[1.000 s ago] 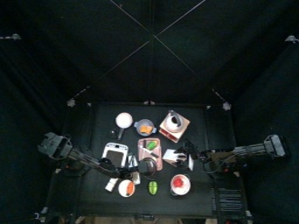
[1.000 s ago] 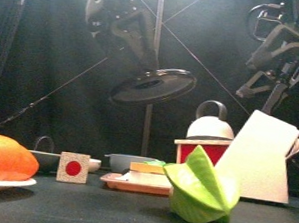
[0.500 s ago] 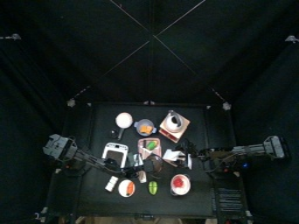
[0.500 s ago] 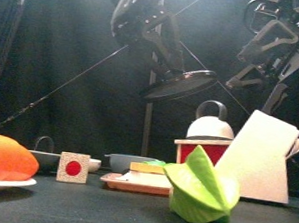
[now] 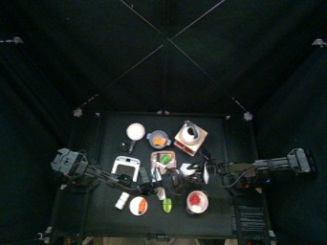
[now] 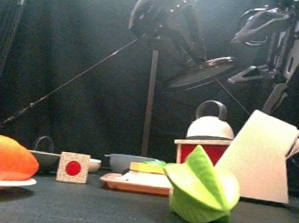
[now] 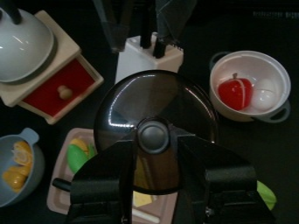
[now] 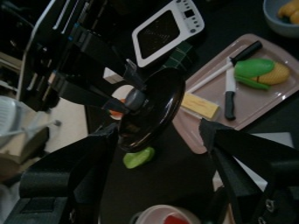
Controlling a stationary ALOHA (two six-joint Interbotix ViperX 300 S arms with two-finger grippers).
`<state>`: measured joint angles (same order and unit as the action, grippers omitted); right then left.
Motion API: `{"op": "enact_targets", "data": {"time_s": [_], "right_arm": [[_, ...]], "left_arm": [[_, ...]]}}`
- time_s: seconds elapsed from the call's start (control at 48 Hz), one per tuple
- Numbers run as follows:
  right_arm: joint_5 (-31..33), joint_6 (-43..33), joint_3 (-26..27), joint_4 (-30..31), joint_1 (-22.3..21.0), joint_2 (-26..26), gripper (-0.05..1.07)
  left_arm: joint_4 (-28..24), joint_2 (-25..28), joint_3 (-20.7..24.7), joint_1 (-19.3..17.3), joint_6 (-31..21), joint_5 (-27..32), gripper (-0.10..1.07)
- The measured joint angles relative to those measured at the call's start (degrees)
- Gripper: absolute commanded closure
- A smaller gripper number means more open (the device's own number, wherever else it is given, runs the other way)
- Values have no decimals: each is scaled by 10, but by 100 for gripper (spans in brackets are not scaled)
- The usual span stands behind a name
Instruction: Drop pot lid
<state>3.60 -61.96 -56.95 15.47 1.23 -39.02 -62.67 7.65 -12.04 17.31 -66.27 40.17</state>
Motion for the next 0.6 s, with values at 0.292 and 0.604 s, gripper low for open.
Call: {"op": "enact_targets", "data": {"time_s": [0.292, 0.604], "right_arm": [[0, -2, 1, -34, -14, -1, 0], [0, -1, 0, -32, -24, 1, 0]], "left_arm": [[-60, 10, 17, 1, 0, 16, 39], [-76, 35, 40, -3, 1, 27, 39]]}}
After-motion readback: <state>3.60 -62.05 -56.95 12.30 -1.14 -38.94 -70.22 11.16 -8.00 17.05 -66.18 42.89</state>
